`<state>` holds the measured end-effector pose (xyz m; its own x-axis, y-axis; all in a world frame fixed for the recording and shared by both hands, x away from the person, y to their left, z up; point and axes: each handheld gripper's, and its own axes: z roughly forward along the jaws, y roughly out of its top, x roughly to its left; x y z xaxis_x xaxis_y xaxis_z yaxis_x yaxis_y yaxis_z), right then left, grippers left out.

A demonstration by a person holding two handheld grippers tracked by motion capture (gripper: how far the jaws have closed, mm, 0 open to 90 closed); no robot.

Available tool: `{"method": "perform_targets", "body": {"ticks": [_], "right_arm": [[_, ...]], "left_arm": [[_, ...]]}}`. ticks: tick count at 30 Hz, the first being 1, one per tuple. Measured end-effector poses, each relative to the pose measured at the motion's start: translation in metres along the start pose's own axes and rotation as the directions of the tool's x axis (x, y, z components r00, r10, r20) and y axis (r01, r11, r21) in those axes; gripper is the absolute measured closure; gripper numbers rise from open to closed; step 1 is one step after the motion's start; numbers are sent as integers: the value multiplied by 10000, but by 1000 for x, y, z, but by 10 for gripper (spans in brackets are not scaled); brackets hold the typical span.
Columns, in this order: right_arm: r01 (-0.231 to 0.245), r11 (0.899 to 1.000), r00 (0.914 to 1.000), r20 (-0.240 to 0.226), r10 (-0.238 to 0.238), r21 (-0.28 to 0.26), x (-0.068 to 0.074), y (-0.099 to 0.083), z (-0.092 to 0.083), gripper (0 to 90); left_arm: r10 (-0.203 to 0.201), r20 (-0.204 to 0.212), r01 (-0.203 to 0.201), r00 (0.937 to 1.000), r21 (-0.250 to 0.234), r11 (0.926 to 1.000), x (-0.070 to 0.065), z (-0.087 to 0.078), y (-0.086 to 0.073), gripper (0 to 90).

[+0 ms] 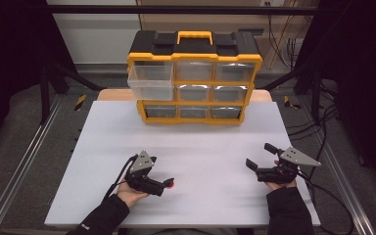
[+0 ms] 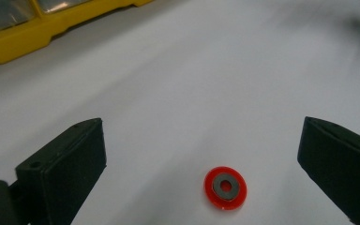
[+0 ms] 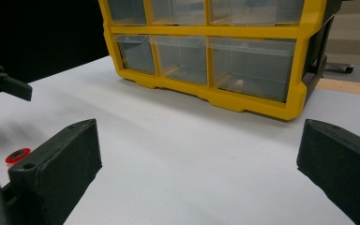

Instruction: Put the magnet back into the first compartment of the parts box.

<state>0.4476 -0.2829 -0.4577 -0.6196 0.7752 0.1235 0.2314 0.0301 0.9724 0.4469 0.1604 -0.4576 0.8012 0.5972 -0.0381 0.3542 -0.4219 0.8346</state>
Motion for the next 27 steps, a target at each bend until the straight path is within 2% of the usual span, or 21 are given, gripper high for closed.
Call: {"method": "perform_targets", "body": {"ticks": [8,15,27], "right_arm": [[15,10000,10000,6,-15,-9,0,0,0,5],[13,10000,10000,6,-13,-5,0,0,0,5],[-35,10000,10000,-11,35,22,0,0,0,5]], "left_arm": [[-43,58,39,10000,681,9977,-4,9,-3,13],[-104,175,79,9998,1380,9904,-7,17,-6,54],[-471,344,398,9983,1874,9815,-9,22,-9,184]]}}
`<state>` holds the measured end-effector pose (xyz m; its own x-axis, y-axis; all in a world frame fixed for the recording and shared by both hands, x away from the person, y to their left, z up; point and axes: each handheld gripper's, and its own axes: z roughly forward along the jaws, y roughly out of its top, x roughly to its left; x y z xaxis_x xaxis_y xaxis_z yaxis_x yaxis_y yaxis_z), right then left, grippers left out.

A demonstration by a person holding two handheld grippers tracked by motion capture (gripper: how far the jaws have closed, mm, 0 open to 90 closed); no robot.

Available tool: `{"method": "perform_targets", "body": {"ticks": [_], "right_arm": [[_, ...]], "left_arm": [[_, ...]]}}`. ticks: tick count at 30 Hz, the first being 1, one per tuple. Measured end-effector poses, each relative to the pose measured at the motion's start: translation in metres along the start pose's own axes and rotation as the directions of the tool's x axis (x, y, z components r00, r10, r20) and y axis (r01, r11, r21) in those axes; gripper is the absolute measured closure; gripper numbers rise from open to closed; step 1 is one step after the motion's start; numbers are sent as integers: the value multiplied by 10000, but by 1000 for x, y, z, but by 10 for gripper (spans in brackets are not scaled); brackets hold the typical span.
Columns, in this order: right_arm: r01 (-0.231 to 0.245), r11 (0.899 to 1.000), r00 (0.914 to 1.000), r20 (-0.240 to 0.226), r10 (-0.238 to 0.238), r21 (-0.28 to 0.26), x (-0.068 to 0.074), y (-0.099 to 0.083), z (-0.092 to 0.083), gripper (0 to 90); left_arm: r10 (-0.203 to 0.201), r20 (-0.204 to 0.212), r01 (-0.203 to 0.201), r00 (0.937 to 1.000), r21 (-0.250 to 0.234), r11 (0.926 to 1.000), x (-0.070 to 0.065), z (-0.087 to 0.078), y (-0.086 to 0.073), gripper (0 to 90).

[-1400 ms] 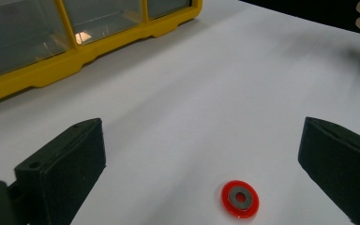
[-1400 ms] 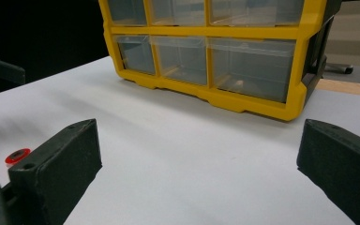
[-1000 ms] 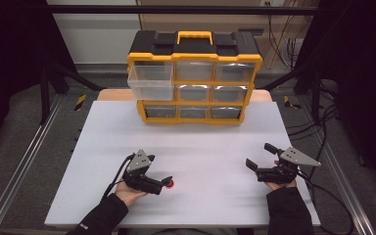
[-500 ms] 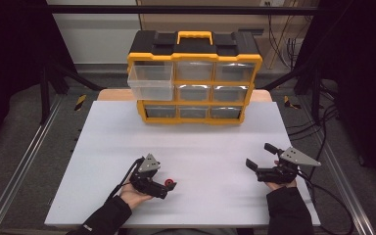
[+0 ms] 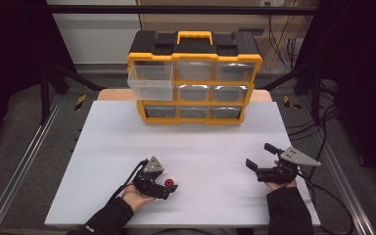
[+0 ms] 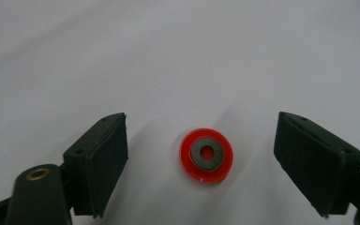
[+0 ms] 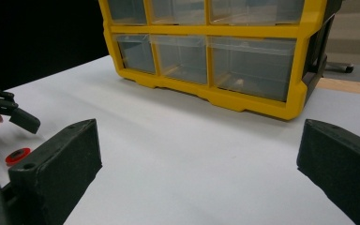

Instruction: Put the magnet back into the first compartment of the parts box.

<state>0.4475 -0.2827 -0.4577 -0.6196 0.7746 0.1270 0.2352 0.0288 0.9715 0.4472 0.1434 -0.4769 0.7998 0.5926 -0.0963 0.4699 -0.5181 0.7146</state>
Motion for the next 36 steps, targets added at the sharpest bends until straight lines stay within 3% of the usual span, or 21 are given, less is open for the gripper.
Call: {"method": "perform_targets", "body": {"ticks": [18,36], "right_arm": [[2,10000,10000,14,-2,14,0,0,0,5],[-34,10000,10000,-7,34,45,0,0,0,5]], "left_arm": [[50,112,-53,9999,334,9994,-3,1,1,455],[38,-50,-36,10000,560,9984,-5,3,2,565]]}}
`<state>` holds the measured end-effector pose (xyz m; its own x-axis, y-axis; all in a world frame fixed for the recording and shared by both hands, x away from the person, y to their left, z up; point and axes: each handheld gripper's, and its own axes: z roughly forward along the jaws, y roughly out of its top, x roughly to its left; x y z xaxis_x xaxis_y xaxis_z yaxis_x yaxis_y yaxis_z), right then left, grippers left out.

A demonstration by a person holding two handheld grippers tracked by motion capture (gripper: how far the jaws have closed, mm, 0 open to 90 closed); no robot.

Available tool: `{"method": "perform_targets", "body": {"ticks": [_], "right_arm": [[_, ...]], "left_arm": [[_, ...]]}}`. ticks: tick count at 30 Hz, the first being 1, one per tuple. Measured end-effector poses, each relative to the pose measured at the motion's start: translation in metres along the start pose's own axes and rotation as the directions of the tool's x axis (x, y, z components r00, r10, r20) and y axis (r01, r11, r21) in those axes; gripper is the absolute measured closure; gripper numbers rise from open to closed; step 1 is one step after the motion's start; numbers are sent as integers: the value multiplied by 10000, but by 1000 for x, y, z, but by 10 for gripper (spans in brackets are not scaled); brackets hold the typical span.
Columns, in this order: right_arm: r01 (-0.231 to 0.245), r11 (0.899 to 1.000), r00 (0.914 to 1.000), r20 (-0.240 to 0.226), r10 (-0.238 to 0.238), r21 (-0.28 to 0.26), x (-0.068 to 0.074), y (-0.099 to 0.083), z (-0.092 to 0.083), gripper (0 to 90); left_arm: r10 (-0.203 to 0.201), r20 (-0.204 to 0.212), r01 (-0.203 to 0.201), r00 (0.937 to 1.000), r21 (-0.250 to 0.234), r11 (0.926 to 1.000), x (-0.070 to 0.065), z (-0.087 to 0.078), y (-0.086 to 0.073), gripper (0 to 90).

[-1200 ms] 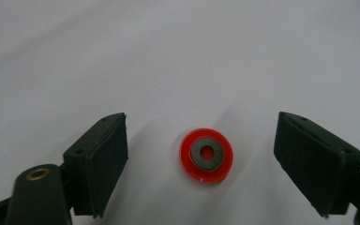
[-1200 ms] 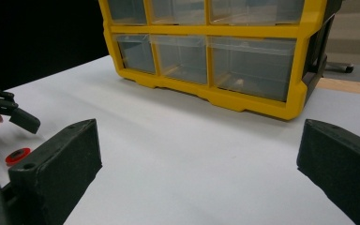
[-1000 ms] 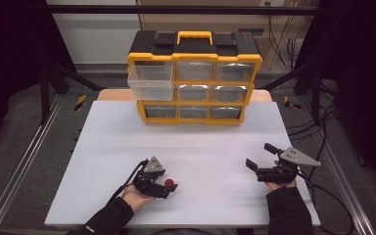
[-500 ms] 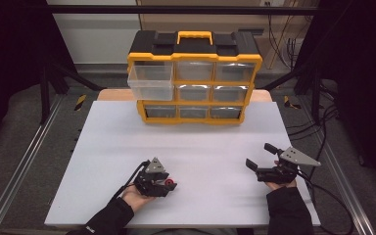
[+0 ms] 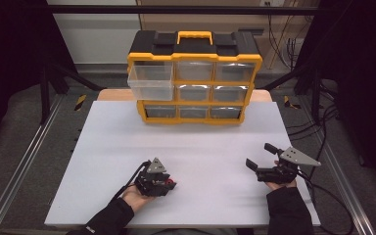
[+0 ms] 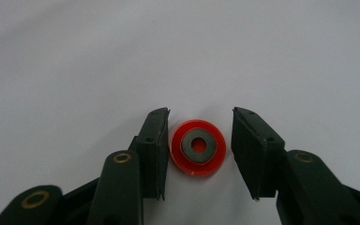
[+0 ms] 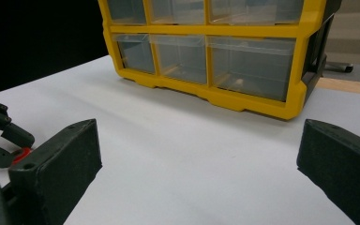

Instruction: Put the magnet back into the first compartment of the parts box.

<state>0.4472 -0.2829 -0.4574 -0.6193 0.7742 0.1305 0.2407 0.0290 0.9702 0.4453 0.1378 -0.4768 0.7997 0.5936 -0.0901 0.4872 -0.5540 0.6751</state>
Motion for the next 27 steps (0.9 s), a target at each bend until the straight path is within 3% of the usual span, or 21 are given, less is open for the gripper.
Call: {"method": "perform_targets", "body": {"ticks": [12,27], "right_arm": [[-18,10000,10000,0,18,-21,0,0,0,5],[27,10000,10000,8,-27,-37,0,0,0,5]], "left_arm": [[185,-260,-180,9995,191,9997,-3,0,2,606],[92,-207,-88,9997,190,9998,-1,0,2,618]]}}
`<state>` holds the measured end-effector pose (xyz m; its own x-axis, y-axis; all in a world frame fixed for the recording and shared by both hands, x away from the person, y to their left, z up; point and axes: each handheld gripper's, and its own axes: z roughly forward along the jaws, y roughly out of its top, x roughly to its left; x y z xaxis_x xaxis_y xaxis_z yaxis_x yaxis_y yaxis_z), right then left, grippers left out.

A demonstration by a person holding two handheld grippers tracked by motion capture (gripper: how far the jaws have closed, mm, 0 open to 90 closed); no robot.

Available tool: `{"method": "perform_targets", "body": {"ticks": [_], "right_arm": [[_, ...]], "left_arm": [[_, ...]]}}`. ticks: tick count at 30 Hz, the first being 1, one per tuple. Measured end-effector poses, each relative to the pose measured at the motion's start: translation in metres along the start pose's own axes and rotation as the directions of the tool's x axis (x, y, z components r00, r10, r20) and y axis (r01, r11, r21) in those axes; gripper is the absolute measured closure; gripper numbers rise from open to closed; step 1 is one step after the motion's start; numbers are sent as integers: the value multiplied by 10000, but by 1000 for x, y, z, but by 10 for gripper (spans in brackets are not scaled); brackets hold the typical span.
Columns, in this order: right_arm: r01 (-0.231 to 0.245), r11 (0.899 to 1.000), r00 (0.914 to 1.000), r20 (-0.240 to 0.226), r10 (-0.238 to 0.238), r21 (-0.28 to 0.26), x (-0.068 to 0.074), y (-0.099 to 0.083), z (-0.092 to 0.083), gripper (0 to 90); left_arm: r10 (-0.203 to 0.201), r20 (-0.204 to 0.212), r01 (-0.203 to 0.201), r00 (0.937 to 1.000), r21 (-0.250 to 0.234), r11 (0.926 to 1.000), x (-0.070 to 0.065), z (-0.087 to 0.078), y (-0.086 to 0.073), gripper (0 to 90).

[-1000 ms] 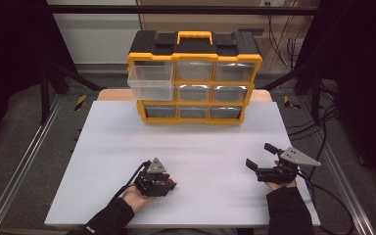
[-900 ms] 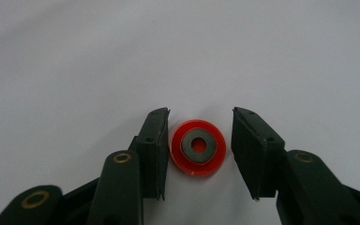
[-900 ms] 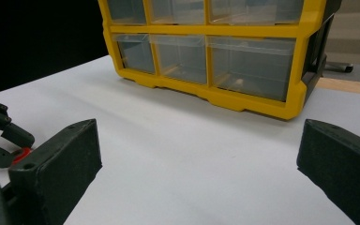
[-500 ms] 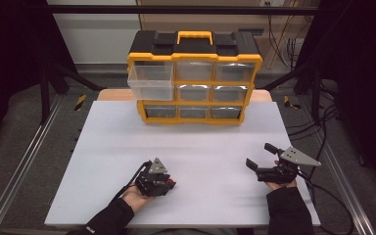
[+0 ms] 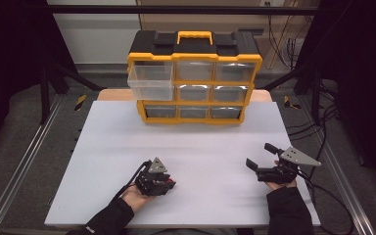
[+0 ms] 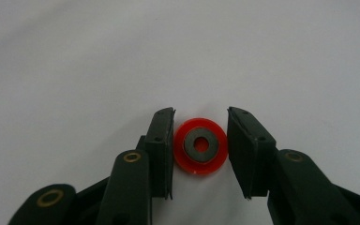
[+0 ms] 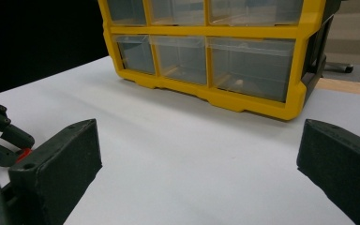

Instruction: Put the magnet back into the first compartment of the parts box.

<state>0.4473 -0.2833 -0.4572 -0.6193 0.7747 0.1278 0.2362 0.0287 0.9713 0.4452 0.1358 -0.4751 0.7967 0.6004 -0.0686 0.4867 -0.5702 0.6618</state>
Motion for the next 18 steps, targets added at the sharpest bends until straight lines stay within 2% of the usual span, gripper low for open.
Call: {"method": "perform_targets", "body": {"ticks": [18], "right_arm": [[-43,10000,10000,-24,43,-4,0,0,0,5]], "left_arm": [[-125,42,126,9999,-223,9997,2,-6,2,621]]}}
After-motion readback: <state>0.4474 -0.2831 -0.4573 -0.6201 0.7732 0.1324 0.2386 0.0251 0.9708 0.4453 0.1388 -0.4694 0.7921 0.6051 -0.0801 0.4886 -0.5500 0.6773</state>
